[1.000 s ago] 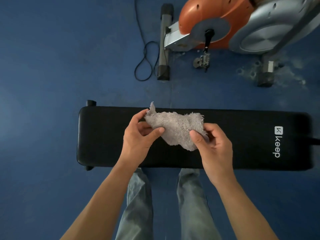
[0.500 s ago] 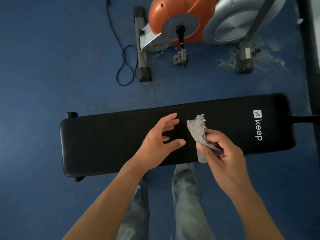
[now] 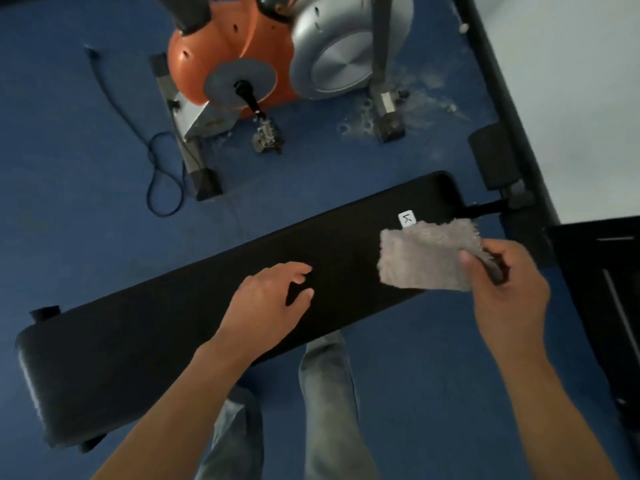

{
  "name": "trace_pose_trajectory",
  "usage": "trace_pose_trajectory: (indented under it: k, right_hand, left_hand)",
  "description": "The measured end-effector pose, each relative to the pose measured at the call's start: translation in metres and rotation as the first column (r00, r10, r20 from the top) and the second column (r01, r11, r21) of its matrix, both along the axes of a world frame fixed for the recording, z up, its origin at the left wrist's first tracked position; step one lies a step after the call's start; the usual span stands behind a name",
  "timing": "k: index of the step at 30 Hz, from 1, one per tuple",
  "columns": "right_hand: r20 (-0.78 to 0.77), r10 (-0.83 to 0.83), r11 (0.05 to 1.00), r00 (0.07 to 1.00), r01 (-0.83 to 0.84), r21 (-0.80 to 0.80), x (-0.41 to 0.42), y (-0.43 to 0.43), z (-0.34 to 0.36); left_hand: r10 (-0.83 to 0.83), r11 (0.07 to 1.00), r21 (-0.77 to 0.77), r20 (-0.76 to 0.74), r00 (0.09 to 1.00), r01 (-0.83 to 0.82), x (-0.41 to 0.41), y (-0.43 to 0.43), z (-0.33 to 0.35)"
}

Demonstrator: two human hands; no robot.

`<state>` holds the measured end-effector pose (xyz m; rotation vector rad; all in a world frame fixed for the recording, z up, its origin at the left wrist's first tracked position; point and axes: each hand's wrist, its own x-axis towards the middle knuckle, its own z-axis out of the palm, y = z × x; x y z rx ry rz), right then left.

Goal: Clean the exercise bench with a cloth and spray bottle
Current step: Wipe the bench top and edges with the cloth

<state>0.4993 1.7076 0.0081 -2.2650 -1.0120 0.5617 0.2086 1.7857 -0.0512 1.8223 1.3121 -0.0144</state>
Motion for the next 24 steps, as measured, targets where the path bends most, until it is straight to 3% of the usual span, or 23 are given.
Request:
trace_pose_trajectory:
  k: [4,10,15,20,24]
  right_hand:
    - [0.323,-0.045,0.998,0.945,0.053,-0.016,0.126,-0.004,0.012]
    - [0.524,0.198,0.972,0.828,-0.095,-0.216,0.235,-0.001,-0.019]
    - [0.278,0.459,0.819,0.844,-0.281,-0.501,0.249,-0.013,-0.126]
    - [0.239,0.342,0.824,0.909,-0.167,-0.542,0.234,-0.019,-0.171]
    - [0.193,0.378,0.742,0.906,-0.171,-0.649,0.223,-0.022,-0.175]
  left_hand:
    - [-0.043,0.999,-0.028,-0.105,0.994,0.04,0.038,0.002,-0.019]
    - [-0.102,0.99,-0.114,-0.153,0.983,0.085,0.095,0.005,-0.036]
    - [-0.139,0.981,-0.157,-0.163,0.977,0.114,0.128,0.012,-0.049]
    - [-0.134,0.978,-0.181,-0.17,0.976,0.103,0.134,0.008,-0.049]
    - [-0.154,0.976,-0.186,-0.2,0.968,0.117,0.128,0.003,-0.036]
